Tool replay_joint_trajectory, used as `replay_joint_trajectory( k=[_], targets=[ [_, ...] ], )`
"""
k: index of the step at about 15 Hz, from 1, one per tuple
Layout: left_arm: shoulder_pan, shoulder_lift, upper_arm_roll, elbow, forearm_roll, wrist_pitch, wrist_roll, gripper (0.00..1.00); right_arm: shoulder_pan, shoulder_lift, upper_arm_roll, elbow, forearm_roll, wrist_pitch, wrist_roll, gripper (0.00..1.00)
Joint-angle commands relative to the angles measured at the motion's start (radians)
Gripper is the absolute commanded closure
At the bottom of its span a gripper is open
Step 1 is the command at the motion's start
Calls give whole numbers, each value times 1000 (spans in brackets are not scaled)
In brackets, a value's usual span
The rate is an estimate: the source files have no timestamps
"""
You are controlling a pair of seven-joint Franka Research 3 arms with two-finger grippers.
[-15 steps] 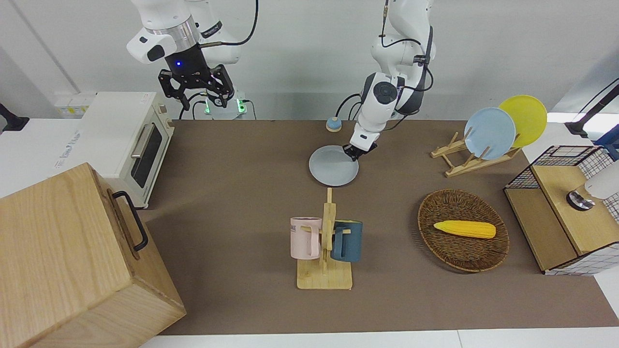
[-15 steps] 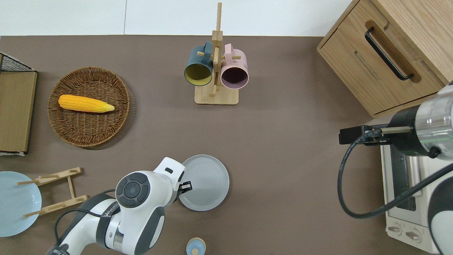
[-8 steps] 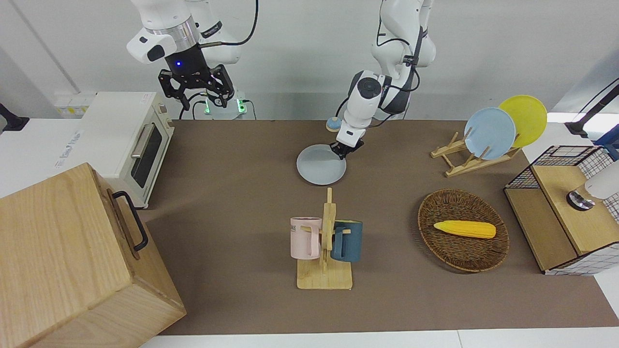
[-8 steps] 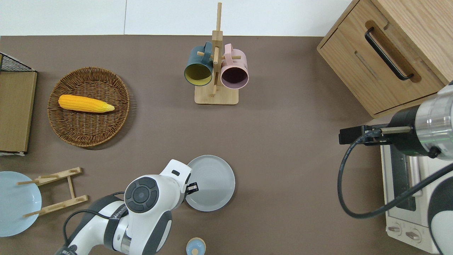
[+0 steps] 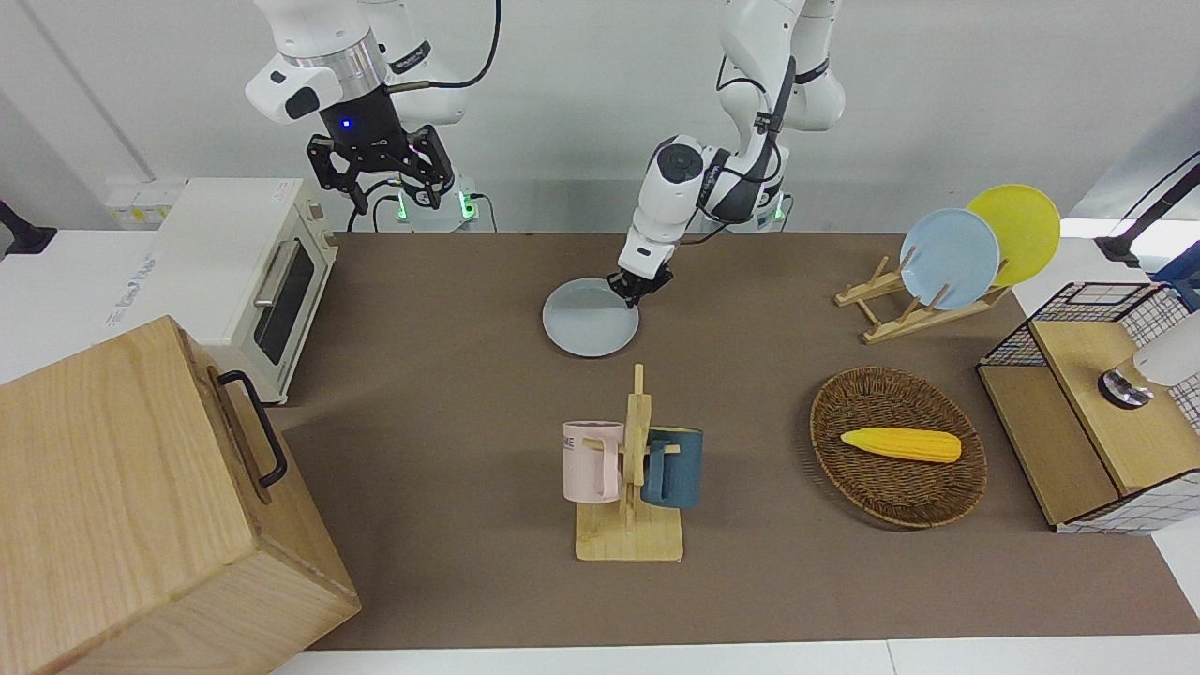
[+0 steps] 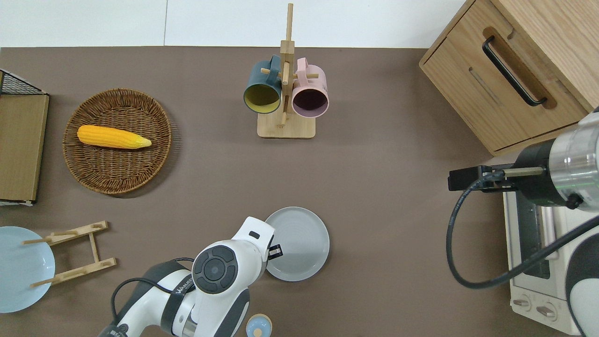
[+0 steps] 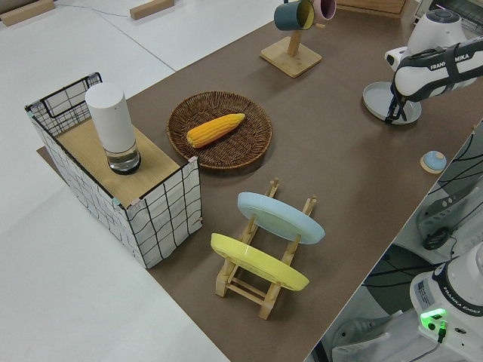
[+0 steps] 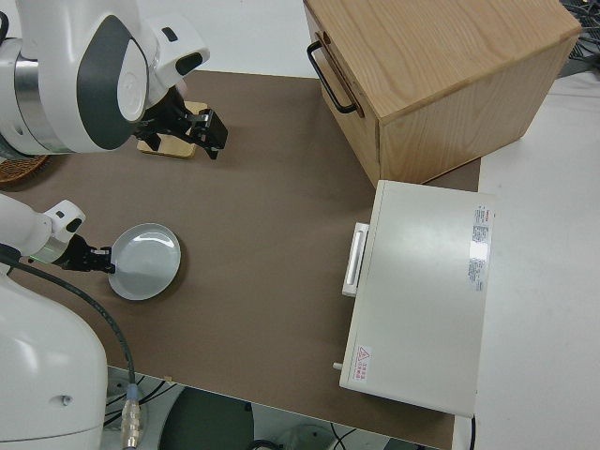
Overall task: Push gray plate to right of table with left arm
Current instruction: 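Push the gray plate with the left gripper toward the toaster oven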
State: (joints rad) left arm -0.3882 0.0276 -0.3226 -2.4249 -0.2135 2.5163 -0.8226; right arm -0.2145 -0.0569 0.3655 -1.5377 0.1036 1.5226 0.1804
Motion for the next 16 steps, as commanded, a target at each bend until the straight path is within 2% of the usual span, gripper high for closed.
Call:
replay_joint_trajectory(
  k=[1,6,10,16],
  targets=[
    [-18,77,-23,29,-4,59,-30,1000,-6,6,3,14,16,-5,2,5],
    [-23,147,-50,105,3,62,-26,1000,-6,6,4,14,16,-5,2,7],
    [-58,189,-53,148,6,111,-59,1000,-6,6,3,14,16,-5,2,5],
    [-98,256,-52,214,13,121,-87,1000,-6,6,4,14,16,-5,2,5]
  ],
)
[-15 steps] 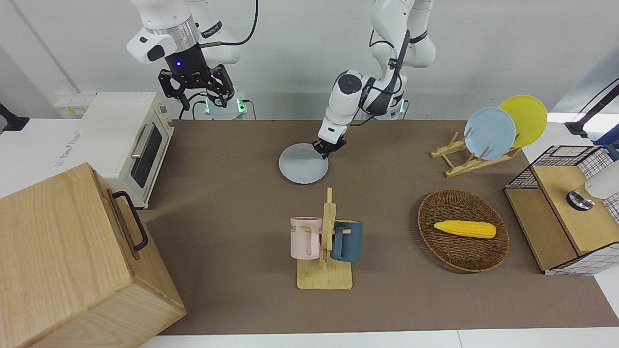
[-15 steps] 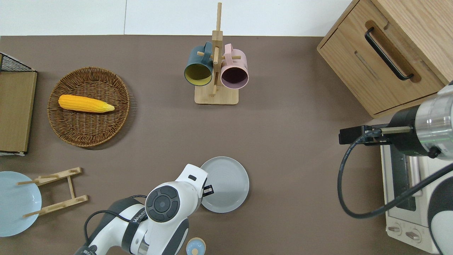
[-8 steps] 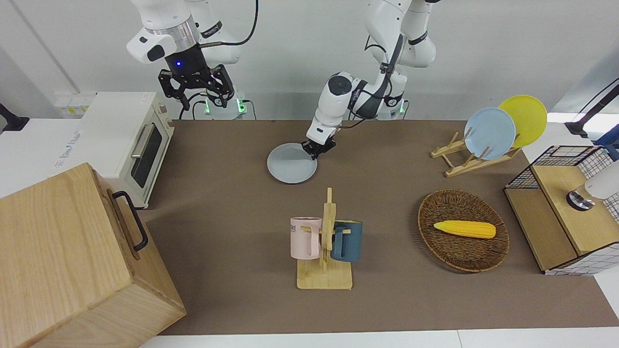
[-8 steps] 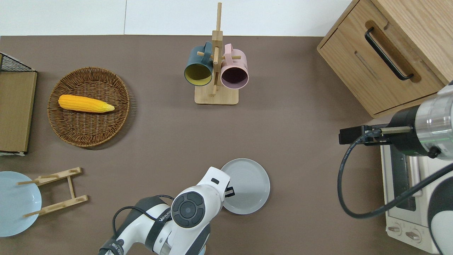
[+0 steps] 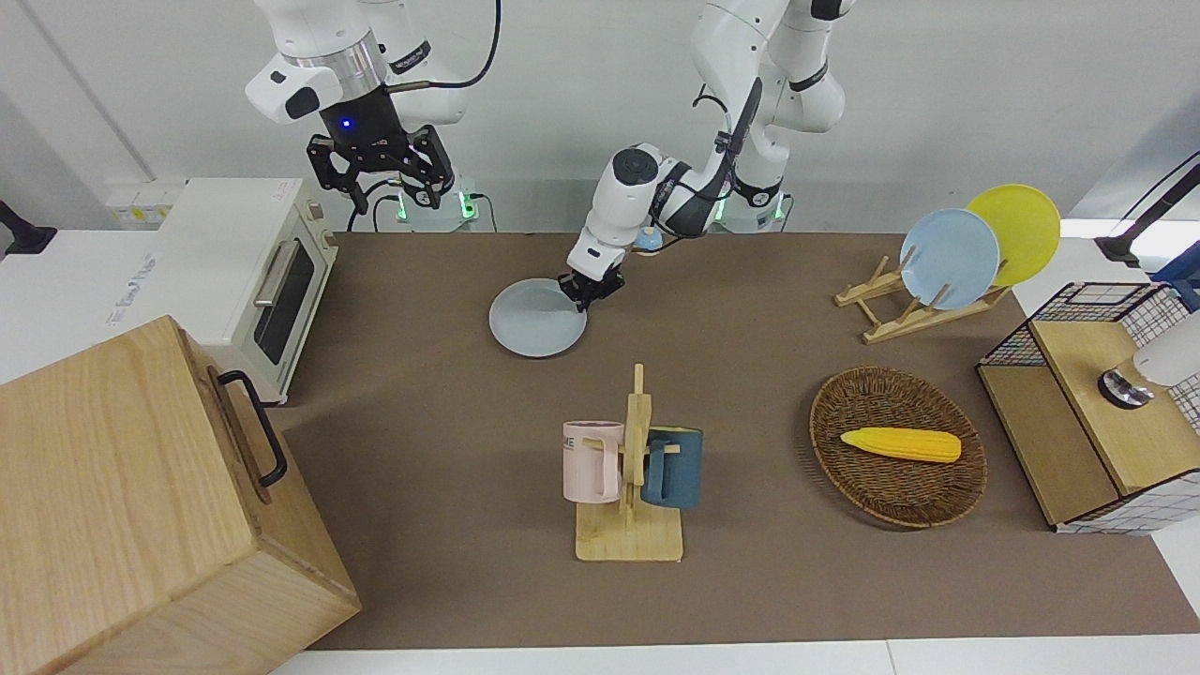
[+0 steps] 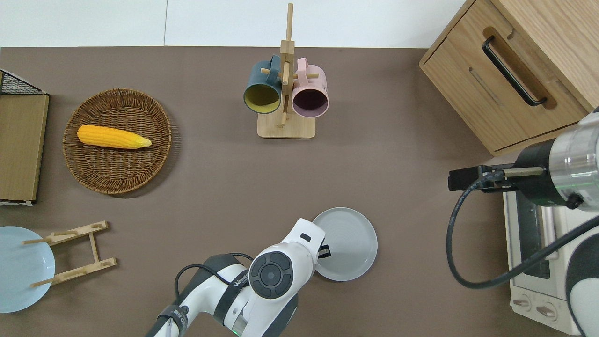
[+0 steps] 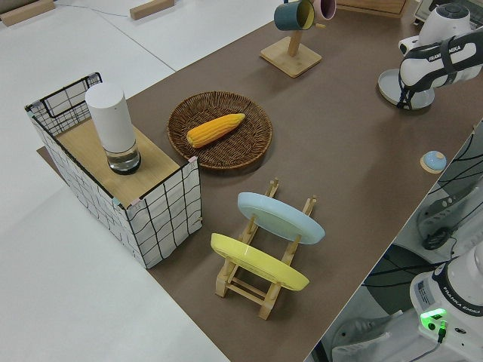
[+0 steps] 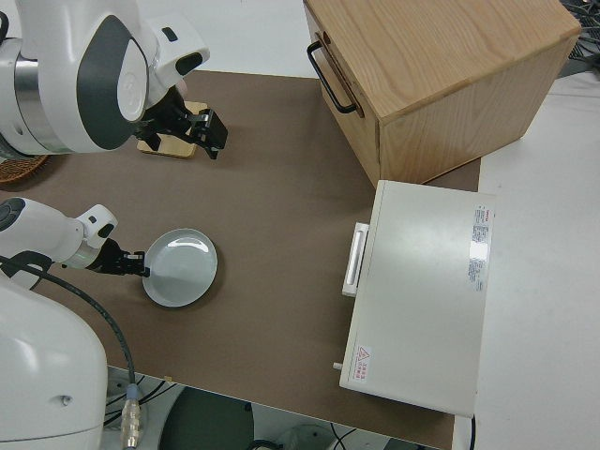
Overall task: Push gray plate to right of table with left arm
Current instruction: 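Continue pushing the gray plate slightly farther with the left gripper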
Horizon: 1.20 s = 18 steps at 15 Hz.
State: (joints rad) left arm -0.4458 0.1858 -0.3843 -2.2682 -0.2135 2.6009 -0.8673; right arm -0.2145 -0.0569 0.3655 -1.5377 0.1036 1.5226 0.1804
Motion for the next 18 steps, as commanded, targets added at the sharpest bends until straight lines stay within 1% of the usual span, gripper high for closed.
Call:
replay_joint_trajectory(
  k=[1,5,6,7,8,9,10,12,18],
  targets=[
    [-40,106,10,68,13,36,-48,1000,-6,6,3,14,16,-5,2,5],
    [-40,116,13,87,14,34,-45,1000,-6,6,3,14,16,-5,2,7],
    [-40,116,15,87,14,34,-42,951,-6,6,3,14,16,-4,2,5],
    [-40,116,15,87,14,34,-42,725,-6,6,3,14,16,-5,2,5],
    [-40,116,15,87,14,34,-44,445,-6,6,3,14,16,-5,2,5],
    [-40,116,15,87,14,34,-44,129,-6,6,3,14,16,-5,2,5],
    [-40,116,16,88,14,34,-41,16,-6,6,3,14,16,-5,2,5],
    [-40,116,18,90,43,34,-39,9,-6,6,3,14,16,-5,2,5],
    [-36,101,18,90,69,12,-39,9,-6,6,3,14,16,-5,2,5]
  ],
)
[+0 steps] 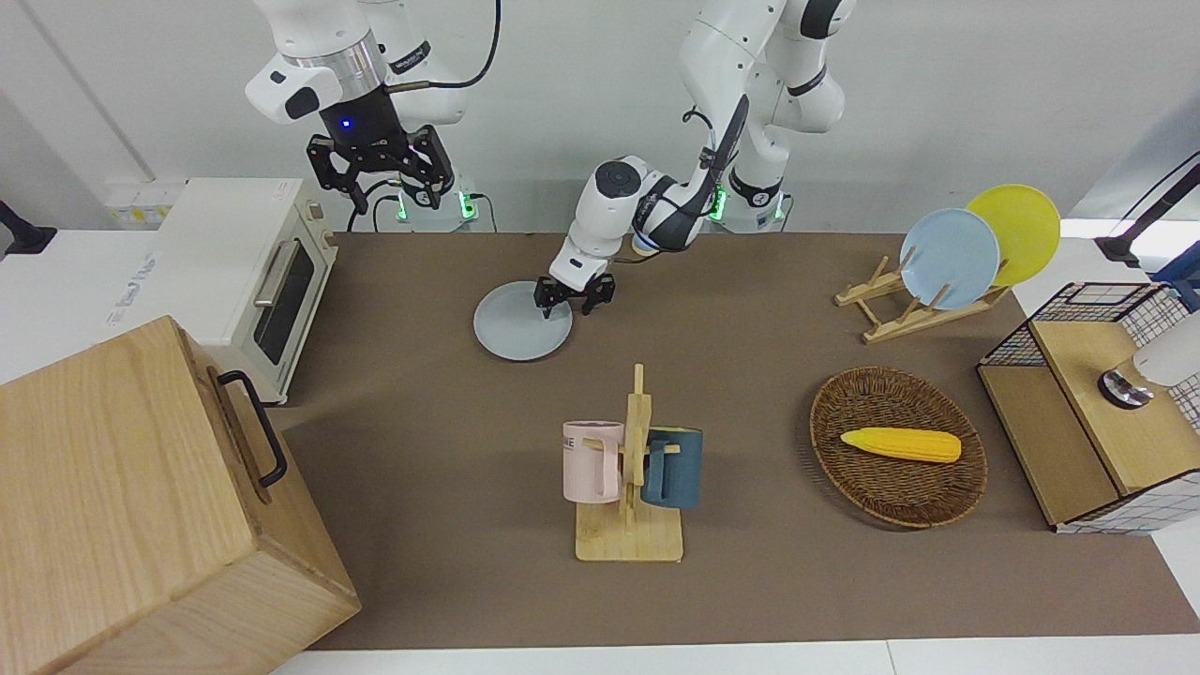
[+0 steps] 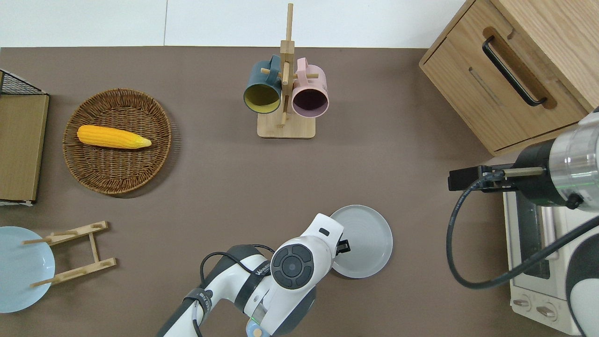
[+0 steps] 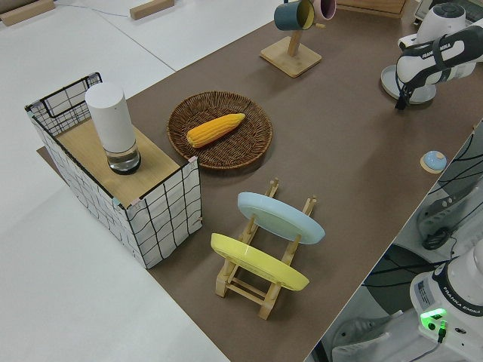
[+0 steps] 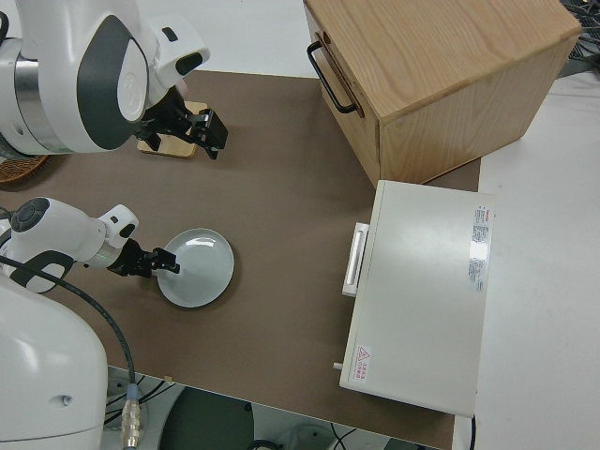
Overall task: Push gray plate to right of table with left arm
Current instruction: 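Continue pushing the gray plate slightly farther with the left gripper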
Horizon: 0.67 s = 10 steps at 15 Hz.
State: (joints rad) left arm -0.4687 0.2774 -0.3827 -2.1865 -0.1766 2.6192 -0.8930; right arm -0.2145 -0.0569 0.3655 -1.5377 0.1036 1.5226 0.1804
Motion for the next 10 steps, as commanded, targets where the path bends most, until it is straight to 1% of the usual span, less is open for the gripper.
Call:
replay_joint_trajectory(
  k=[1,5,10],
  targets=[
    [-11,3,18,10,32,-28,-12,9,-6,6,4,14,16,-5,2,7],
    [4,-44,19,24,63,-116,3,9,-6,6,3,14,16,-5,2,5],
    [21,-98,22,27,69,-201,83,9,-6,6,3,14,16,-5,2,5]
  ],
)
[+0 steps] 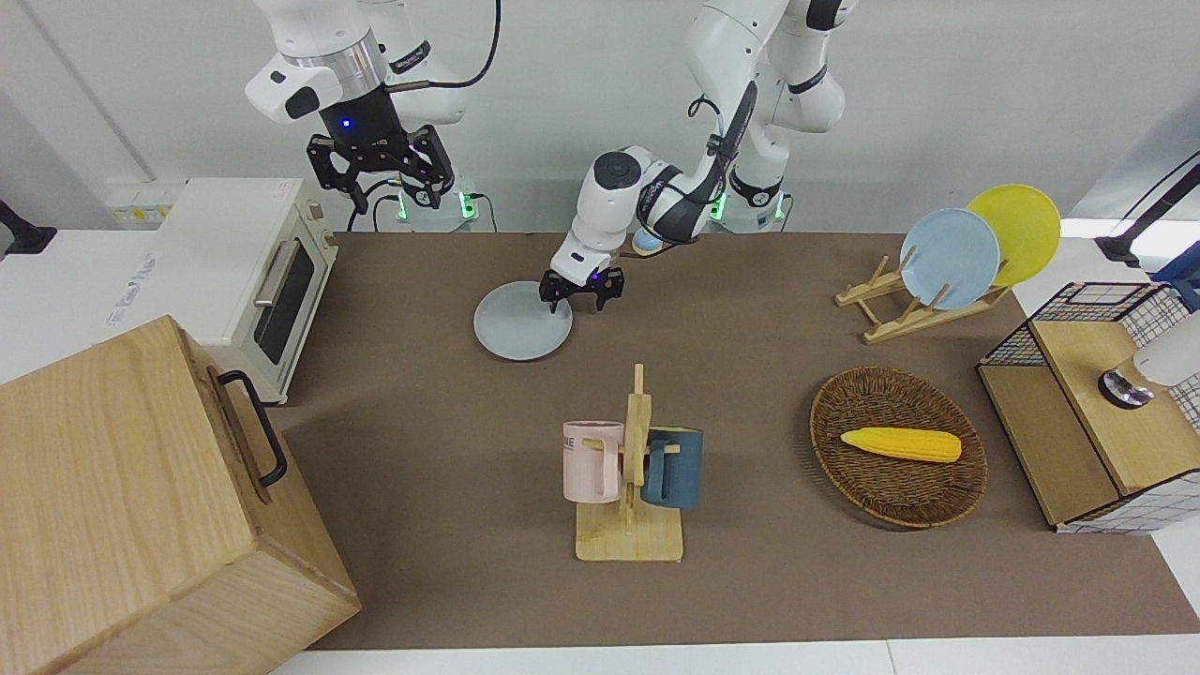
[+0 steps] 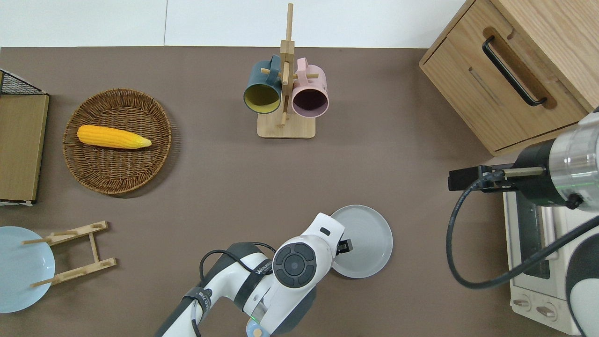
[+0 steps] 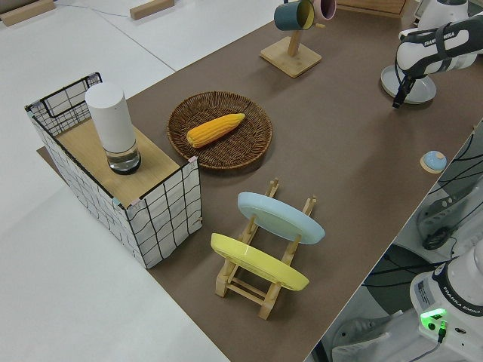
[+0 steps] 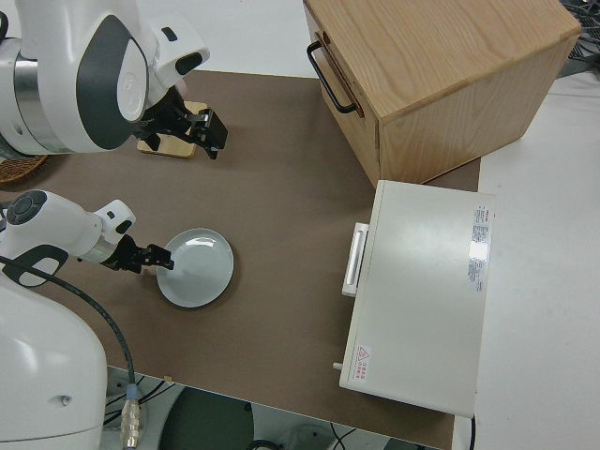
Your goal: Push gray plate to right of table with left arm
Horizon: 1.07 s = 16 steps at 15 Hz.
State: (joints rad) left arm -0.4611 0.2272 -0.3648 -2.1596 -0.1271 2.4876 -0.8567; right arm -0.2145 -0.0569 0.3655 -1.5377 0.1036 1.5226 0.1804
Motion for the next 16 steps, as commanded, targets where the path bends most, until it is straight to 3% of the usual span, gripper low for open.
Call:
replay_joint_trajectory(
  k=[1,6,16],
  targets=[
    [19,-66,16,0,20,-90,59,9,-6,6,3,14,16,-5,2,5],
    [113,-196,21,-2,7,-225,154,9,-6,6,3,14,16,-5,2,5],
    [340,-330,24,-14,9,-464,401,7,-6,6,4,14,16,-5,2,5]
  ],
)
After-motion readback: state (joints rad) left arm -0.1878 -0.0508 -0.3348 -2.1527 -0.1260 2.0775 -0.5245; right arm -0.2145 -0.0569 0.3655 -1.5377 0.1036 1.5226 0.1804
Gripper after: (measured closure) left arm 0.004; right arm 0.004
